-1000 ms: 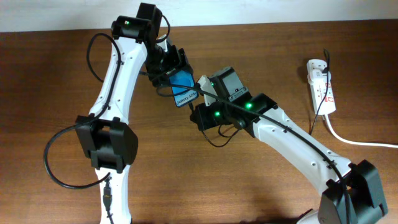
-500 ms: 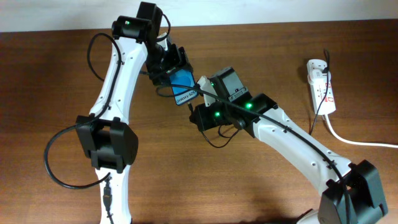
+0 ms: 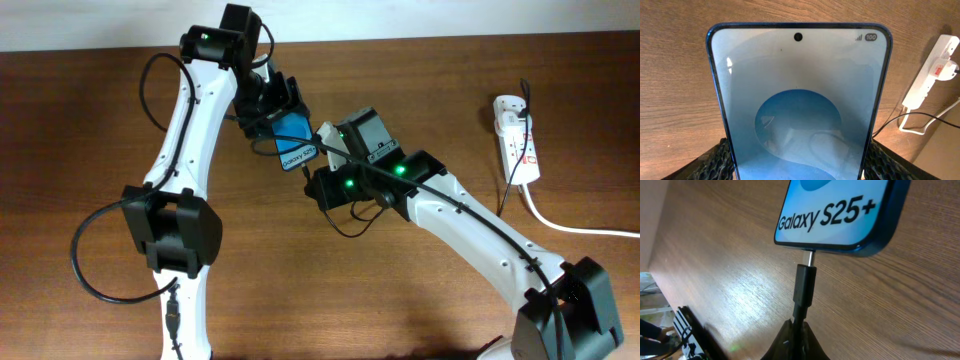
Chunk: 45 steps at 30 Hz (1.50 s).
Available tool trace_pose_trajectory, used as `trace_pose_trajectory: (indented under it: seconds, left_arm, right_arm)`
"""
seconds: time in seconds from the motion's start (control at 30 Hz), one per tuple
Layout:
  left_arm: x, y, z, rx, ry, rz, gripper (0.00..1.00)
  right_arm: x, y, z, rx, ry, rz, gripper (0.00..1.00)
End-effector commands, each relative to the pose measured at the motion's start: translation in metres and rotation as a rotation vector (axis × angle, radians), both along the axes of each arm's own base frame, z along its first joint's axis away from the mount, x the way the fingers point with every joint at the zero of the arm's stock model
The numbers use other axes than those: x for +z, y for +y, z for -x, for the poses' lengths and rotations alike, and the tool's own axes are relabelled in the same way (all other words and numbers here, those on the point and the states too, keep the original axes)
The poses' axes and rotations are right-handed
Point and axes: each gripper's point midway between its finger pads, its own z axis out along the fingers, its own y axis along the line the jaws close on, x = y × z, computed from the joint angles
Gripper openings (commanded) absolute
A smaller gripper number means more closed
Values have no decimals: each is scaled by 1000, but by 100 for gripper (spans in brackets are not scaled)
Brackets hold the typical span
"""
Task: Plug charger to phone and switch on socket
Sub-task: 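Insert the USB-C plug into the phone's bottom port with the right gripper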
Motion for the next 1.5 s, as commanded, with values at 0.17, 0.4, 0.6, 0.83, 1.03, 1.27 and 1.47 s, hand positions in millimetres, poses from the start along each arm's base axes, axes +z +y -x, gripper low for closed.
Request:
trace_pose_trajectory:
  seconds: [0.17, 0.4, 0.6, 0.83, 1.03, 1.27, 1.47]
  left_arm:
    - [14, -8, 5, -14, -3, 44, 0]
    - [14, -13, 7, -26, -3, 46, 0]
    - [14, -15, 8, -31, -3, 47, 0]
    - [14, -16, 7, -31, -6, 52, 0]
    - [15, -16, 7, -32, -5, 55, 0]
    - [14, -16, 9, -32, 0, 53, 0]
    - [14, -16, 10, -33, 8, 52, 0]
  right_arm:
    - [1, 4, 2, 21, -8, -3, 4]
    - [1, 4, 2, 21, -12, -5, 4]
    - [2, 5, 1, 21, -14, -7, 4]
    - [-4, -1, 3, 1, 2, 25, 4]
    - [-3, -1, 1, -2, -6, 24, 4]
    - [5, 5, -8, -8, -47, -7, 4]
    - [2, 4, -13, -33, -54, 0, 4]
